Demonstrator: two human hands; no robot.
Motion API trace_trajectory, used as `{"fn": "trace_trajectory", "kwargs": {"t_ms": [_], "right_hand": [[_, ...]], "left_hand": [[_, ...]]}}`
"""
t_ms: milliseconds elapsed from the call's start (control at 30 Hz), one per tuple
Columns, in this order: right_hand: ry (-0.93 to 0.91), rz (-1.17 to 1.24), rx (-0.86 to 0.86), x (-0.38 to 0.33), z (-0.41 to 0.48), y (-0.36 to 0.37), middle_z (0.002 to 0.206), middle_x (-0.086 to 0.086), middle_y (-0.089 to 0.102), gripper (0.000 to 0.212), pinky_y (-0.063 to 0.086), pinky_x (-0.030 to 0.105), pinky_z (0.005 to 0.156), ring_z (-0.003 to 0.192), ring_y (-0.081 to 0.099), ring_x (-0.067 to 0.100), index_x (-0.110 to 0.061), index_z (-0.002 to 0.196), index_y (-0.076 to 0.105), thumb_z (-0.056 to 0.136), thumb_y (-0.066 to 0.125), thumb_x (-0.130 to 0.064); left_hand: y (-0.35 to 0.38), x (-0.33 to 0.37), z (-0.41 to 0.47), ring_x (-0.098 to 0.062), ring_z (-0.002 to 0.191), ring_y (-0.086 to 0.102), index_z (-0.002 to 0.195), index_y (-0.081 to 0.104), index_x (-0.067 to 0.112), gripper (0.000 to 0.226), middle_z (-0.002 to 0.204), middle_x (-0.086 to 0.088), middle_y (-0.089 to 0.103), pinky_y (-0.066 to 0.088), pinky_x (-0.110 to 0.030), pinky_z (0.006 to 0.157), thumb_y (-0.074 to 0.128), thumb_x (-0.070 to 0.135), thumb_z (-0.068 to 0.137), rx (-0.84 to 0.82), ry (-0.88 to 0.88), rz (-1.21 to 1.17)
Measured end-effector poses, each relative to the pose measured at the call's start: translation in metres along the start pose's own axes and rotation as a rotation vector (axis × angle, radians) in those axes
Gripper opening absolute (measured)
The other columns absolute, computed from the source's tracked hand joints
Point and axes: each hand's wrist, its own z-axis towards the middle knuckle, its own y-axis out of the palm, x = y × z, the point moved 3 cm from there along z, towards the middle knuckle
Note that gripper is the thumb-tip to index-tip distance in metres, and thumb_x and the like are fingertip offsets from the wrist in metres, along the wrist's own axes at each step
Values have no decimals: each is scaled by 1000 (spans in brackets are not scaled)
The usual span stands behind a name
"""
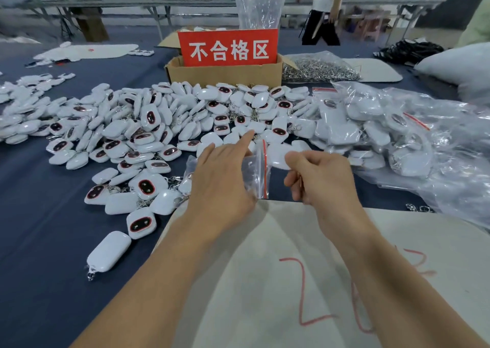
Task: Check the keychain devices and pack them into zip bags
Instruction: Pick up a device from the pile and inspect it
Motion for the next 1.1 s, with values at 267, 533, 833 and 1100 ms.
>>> {"fn": "trace_trajectory", "kwargs": {"t_ms": [267, 533, 833, 1100], "right_hand": [[-60, 95, -288, -5, -7, 24, 66, -1, 69, 24, 52, 26, 61, 57, 57, 9, -29, 89, 82, 76, 70, -13], [-32, 164, -2, 1, 11, -13, 90, -3, 80, 34, 45, 12, 60, 70, 63, 7, -24, 97, 79, 84, 62, 3], [-198, -906, -212, 19, 15, 9, 164, 1, 31, 64, 24, 42, 122, 150, 27, 23, -18, 158, 33, 99, 55, -30], [-261, -755, 100, 10, 11, -6, 106, -4, 70, 34, 46, 39, 97, 110, 60, 27, -24, 124, 69, 90, 70, -23]], "left_hand": [[2, 18, -2, -10, 120, 46, 156, 41, 25, 106, 128, 5, 65, 22, -27, 117, 89, 35, 62, 29, 127, 9], [-13, 9, -1, 6, 107, 58, 149, 37, 52, 82, 121, 21, 64, 41, -9, 86, 76, 19, 84, 232, -169, -450], [-57, -15, 3, 20, 117, 51, 147, 48, 15, 56, 128, 27, 62, 37, 3, 91, 54, 2, 93, 774, -202, -662], [1, 22, -1, -11, 135, 46, 156, 35, 29, 78, 141, 6, 60, 6, -37, 127, 65, 41, 85, 17, 8, 51]]}}
